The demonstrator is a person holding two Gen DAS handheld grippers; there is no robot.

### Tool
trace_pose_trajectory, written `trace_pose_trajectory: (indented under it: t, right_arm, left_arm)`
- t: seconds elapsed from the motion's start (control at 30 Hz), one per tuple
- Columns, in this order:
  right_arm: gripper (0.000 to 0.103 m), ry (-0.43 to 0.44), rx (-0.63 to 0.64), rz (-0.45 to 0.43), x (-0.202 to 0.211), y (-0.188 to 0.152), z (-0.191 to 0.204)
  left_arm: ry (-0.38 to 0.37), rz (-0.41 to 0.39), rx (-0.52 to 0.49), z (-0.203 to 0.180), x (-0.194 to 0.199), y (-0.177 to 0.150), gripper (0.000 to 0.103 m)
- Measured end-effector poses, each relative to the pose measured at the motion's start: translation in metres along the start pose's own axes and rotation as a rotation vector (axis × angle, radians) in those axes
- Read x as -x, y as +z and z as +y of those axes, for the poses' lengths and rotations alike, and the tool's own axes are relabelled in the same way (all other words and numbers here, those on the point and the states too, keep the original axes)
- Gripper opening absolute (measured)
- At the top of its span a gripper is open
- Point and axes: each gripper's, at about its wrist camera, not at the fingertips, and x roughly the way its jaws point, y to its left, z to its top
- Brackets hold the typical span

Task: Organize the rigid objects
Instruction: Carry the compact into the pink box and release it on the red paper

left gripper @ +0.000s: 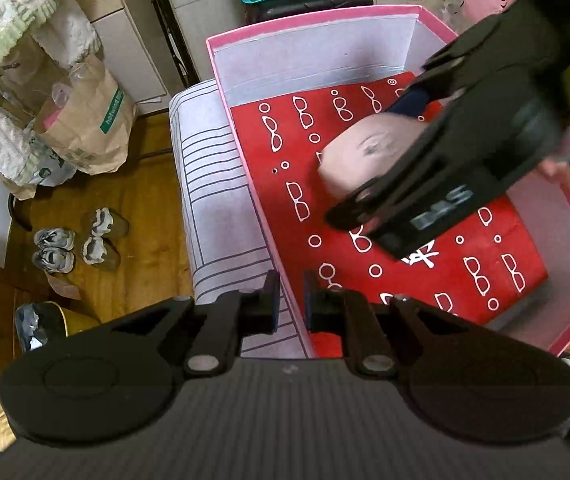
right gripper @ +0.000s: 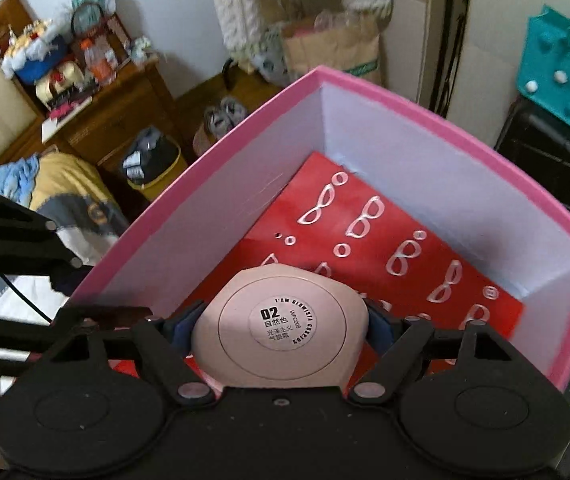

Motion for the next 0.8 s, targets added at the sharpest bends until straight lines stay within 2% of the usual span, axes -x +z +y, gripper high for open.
trace_pose_trajectory:
  t: [0.23, 0.4, 0.5, 0.6, 0.7, 0.8]
  right_arm:
    - [0.085, -0.035, 0.031, 0.038, -0.035, 0.004, 0.006]
    - [0.081, -0.098, 0.086, -0.02, -0.042, 0.002, 0.011]
    - [0.083, -0.087, 0.078, -0.022, -0.044, 0.006, 0.005]
    - [0.084, -0.08, 0.049, -0.054, -0.027, 0.007, 0.0]
    - [0.087, -0.111, -0.036, -0.167, 0.012, 0.0, -0.004]
    - [0.087, -0.094, -0.098, -0.239, 0.053, -0.015, -0.005]
  left_arm:
    - [-0.02, -0.001, 0.014, 0.003, 0.0, 0.0, 0.012]
    - [-0.016, 0.0, 0.003, 0.001, 0.001, 0.0, 0.012]
    - [-0.012, 0.001, 0.002, 0.0, 0.001, 0.001, 0.012]
    - [-0.016, 0.006, 0.004, 0.002, 0.001, 0.001, 0.012]
    - [-0.009, 0.007, -0.013, 0.0, 0.0, 0.002, 0.013]
    - [-0.006, 0.012, -0.013, 0.0, -0.002, 0.004, 0.013]
